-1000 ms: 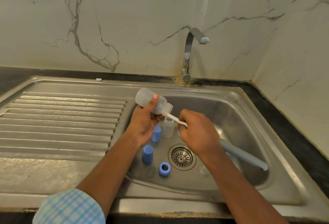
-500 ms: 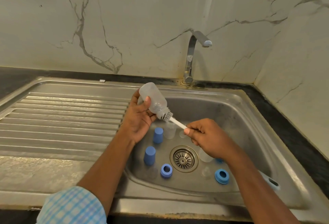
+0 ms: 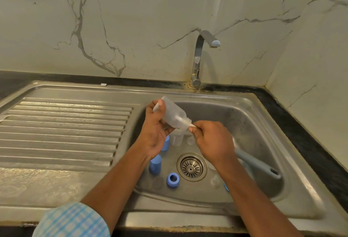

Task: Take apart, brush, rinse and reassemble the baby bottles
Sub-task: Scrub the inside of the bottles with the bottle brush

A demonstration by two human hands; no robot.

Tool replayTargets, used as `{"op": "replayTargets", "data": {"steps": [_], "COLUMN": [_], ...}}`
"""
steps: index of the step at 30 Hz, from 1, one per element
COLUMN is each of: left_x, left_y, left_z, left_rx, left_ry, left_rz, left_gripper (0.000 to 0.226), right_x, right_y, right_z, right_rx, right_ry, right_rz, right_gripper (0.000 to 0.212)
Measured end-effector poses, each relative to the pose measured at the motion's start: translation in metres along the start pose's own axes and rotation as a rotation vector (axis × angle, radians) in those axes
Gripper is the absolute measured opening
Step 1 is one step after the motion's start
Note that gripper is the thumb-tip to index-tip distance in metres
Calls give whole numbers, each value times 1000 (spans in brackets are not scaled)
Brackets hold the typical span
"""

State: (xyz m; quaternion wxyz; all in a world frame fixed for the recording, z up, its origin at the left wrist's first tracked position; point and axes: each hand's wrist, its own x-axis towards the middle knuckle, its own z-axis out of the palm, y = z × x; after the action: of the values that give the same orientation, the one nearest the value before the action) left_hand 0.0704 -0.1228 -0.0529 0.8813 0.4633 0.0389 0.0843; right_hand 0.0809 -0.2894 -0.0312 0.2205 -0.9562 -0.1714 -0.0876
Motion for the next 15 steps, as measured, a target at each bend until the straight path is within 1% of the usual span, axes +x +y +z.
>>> {"op": "replayTargets", "data": {"steps": [1, 2, 3, 5, 7, 10, 11, 13, 15], "left_x": [0, 0, -1, 1, 2, 6, 8, 11, 11], "left_y": [-4, -6, -7, -6, -2, 4, 8, 16, 22], "left_z": [2, 4, 5, 3, 1, -7, -10, -17, -20], "left_rx": [71, 100, 103, 76, 30, -66, -96, -135, -155], "left_ry": [44, 69, 82, 104, 146, 226, 242, 217, 135], "left_rz": [33, 61, 77, 83, 67, 41, 38, 59, 90], "left_gripper": [90, 75, 65, 65, 65, 51, 51, 54, 52], "right_x": [0, 0, -1, -4, -6, -4, -4, -2, -2], "right_y": [-1, -2, -4, -10, -12, -9, -8, -7, -4], "right_z": [-2, -3, -3, -3, -2, -5, -7, -11, -16], "right_rx": [-7, -9, -9, -13, -24, -33, -21, 76, 220], "right_ry": [30, 55, 79, 112, 95, 20, -7, -47, -87], "right_rz": [6, -1, -23, -90, -132, -137, -135, -117, -83], "right_gripper": [27, 23, 19, 12, 8, 12, 14, 13, 10]}}
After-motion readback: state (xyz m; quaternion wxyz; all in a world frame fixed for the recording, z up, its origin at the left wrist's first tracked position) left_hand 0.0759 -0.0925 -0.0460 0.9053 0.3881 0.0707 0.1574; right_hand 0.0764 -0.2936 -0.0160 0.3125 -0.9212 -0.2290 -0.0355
